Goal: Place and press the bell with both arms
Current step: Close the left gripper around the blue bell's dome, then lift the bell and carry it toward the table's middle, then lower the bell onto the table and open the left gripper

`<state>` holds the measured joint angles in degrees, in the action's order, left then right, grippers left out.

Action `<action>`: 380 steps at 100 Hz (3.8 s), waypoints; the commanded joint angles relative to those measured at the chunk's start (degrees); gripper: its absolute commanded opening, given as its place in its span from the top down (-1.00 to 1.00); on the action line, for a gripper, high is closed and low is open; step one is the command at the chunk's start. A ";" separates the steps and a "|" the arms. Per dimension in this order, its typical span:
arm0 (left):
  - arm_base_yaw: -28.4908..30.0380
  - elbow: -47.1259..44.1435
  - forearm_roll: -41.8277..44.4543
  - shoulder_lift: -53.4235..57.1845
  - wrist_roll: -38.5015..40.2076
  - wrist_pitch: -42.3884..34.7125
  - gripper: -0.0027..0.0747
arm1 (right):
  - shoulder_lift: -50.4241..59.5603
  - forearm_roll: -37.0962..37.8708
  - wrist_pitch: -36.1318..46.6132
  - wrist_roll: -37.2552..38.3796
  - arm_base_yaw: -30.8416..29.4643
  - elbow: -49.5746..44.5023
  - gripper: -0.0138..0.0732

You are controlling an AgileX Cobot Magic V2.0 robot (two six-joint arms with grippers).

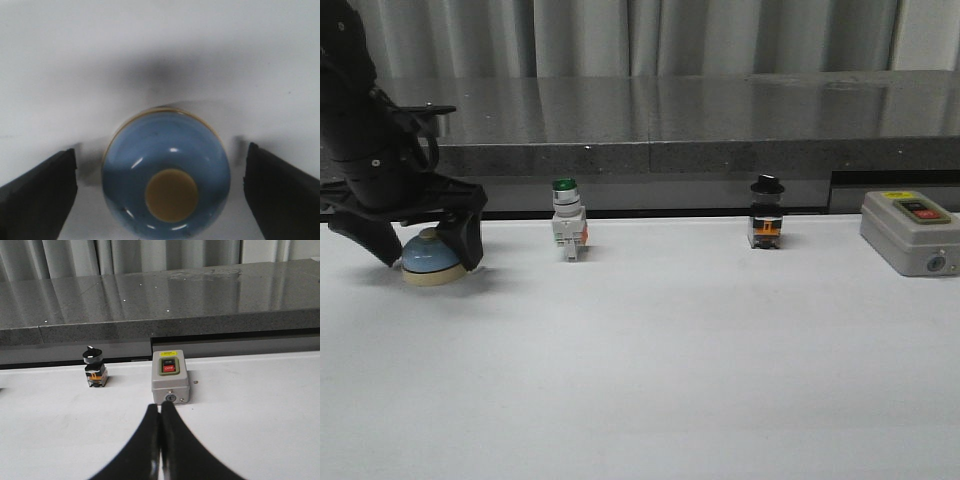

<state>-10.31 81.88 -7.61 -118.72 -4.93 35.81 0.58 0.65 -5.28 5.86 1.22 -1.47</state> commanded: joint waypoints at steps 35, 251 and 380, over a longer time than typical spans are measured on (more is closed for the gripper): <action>-0.36 1.55 -0.60 2.36 -0.07 -0.78 -0.16 | 1.10 0.67 4.70 -0.05 -0.08 0.77 0.82; -29.40 1.55 -1.57 5.20 -0.69 -3.85 0.57 | 1.10 0.67 4.70 -0.05 -0.08 0.77 0.82; -29.40 1.55 -2.69 4.59 -3.48 -1.51 -0.65 | 1.10 0.67 4.70 -0.05 -0.08 0.77 0.82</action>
<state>-39.43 81.90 -9.30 -117.44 -8.42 35.53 0.58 0.65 -5.24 5.86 1.22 -1.47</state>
